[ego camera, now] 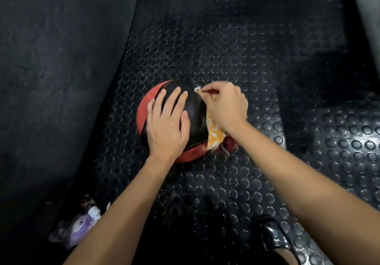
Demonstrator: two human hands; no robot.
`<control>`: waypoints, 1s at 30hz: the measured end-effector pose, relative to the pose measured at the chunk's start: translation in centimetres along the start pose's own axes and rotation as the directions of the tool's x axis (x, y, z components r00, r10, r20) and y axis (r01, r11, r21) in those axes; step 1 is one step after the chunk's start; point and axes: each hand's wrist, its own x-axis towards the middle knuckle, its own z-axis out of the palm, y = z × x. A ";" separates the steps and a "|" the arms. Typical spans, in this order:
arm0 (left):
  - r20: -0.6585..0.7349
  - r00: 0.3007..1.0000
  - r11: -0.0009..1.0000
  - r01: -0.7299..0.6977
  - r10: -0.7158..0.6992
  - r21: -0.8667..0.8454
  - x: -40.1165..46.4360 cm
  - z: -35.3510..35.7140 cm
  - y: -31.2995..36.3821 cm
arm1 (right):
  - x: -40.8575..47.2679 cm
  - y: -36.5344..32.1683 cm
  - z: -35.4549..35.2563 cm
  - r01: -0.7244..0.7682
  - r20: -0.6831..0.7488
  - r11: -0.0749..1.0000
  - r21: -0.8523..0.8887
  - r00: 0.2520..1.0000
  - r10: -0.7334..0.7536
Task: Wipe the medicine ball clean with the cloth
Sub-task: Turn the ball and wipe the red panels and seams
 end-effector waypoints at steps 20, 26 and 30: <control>-0.067 0.984 0.983 0.162 -0.168 -0.083 0.5 0.2 0.2 | -3.2 1.1 1.1 0.103 -0.095 0.994 0.032 0.990 -0.100; -0.079 0.979 0.978 0.181 -0.190 -0.103 0.4 0.1 -0.3 | -6.6 1.4 1.9 0.235 -0.075 0.972 -0.005 0.969 -0.235; -0.074 0.970 0.969 0.222 -0.230 -0.105 0.5 0.2 -0.2 | -3.4 1.4 1.9 0.079 -0.121 0.997 0.007 0.990 -0.078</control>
